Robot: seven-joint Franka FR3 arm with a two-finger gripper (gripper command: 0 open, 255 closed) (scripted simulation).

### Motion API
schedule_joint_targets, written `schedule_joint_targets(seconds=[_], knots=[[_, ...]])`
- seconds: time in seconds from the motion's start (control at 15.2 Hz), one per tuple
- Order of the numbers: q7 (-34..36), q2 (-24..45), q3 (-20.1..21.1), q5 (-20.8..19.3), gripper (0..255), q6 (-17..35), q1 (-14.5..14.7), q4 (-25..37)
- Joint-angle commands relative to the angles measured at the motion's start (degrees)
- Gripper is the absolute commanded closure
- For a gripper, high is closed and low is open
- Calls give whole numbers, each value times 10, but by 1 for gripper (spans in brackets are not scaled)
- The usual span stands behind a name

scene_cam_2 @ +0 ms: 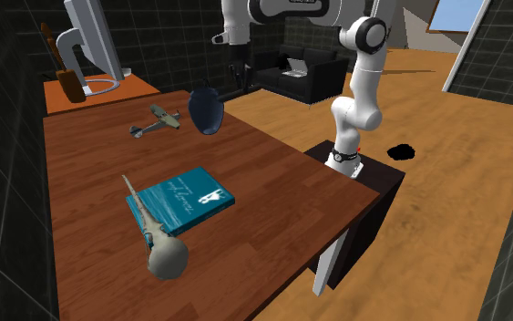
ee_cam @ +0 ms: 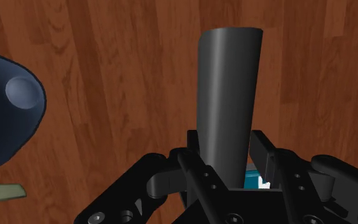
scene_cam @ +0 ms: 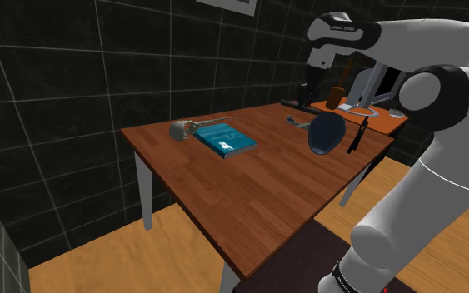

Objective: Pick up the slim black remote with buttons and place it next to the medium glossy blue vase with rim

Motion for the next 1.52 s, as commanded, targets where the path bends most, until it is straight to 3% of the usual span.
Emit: schedule_joint_targets(seconds=[0.0,0.79,1.45], knots=[[-29,-1,-15,-2,255,-4,-14,2],[-205,44,-108,2,255,-25,-97,54],[-366,166,-177,59,255,-68,-203,194]])
